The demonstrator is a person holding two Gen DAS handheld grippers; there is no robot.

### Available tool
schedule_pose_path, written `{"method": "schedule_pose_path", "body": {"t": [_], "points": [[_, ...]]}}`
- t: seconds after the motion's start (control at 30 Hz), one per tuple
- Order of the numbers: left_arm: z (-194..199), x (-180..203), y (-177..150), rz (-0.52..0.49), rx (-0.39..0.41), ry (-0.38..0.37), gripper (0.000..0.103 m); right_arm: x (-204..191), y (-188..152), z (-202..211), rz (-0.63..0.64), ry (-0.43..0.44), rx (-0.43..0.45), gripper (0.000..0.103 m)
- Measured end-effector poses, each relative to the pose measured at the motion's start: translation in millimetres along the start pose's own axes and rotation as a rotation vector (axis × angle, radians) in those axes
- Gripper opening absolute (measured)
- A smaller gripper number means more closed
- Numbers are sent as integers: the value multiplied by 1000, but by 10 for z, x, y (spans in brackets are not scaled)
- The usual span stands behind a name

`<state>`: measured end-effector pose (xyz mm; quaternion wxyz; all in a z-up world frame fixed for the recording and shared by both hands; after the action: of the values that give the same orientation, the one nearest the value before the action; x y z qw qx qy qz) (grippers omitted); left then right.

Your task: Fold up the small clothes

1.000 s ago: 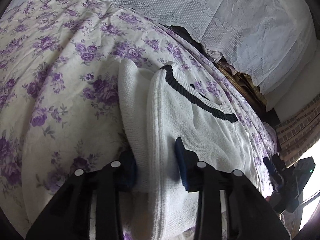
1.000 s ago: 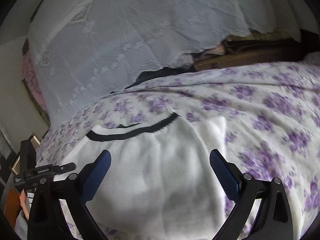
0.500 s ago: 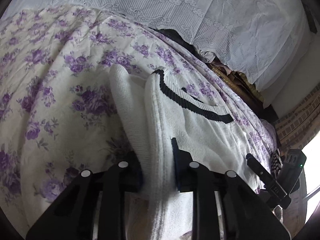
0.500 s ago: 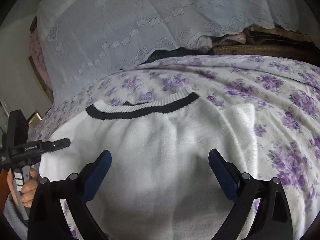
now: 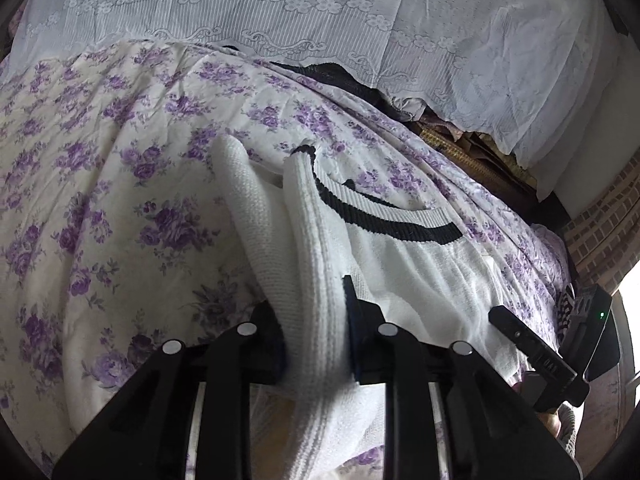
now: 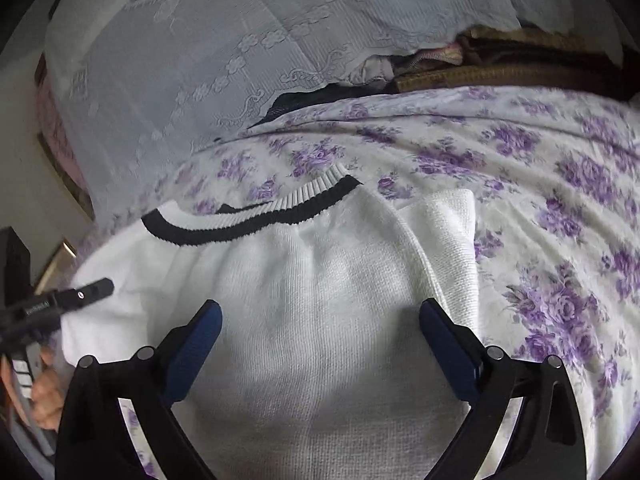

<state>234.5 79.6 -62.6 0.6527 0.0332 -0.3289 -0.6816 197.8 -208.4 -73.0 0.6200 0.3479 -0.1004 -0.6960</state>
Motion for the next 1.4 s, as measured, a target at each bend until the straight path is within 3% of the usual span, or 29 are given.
{"method": "schedule_pose_path", "body": {"t": [0.3, 0.57, 0.77, 1.0, 1.17, 1.27, 1.4], "points": [[79, 276, 44, -41, 6, 61, 21, 91, 57, 155, -16, 57, -11, 99], [110, 603, 68, -97, 11, 132, 21, 561, 46, 311, 14, -59, 7, 99], [93, 872, 105, -127, 10, 164, 21, 1041, 45, 425, -98, -49, 27, 99], [-15, 1180, 99, -160, 10, 201, 21, 1229, 30, 364, -191, 12, 14, 99], [-105, 1400, 91, -189, 5, 212, 21, 858, 152, 485, -130, 209, 49, 96], [-163, 1521, 81, -202, -1, 218, 21, 431, 205, 303, -124, 579, -117, 96], [-279, 1690, 1, -225, -17, 227, 21, 219, 289, -113, -326, 885, -266, 97]]}}
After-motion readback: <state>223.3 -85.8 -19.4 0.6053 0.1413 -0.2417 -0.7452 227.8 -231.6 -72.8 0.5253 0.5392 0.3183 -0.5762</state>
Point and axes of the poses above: each gripper's, at about its wrist camera, not at the fingertips, and z roughly against the way its jaws point, x to its right, y to its top, the point moved 5 cm from there along -z, roughly the way its jaws point, and after that the axes turned 9 degrees about -x, right-handed, at the moved point
